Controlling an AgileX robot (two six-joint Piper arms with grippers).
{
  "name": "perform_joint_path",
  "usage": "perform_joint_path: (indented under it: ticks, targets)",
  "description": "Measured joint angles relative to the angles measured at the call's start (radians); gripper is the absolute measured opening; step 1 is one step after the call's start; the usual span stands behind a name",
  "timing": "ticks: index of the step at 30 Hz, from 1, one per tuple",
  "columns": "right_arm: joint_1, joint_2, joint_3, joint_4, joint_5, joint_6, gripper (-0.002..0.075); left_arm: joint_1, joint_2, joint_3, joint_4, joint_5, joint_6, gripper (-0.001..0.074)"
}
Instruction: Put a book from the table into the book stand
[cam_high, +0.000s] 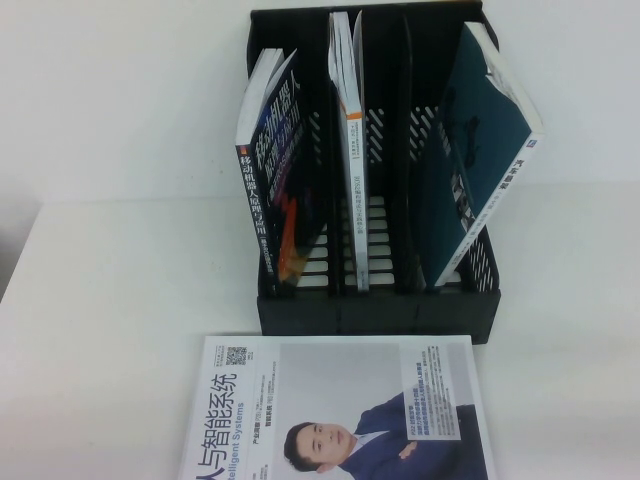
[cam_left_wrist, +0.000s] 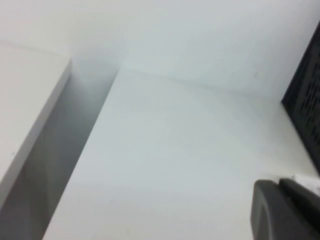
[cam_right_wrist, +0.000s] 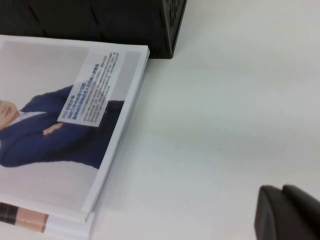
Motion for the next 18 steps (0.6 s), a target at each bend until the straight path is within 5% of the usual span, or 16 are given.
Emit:
perform_joint_path:
  ticks: [18]
  targets:
    - [0.000,0.000,0.000,0.000,0.001,0.000,-0.0001,-0.005,-0.029,0.098,-0.009,0.009,0.066,-0.0002]
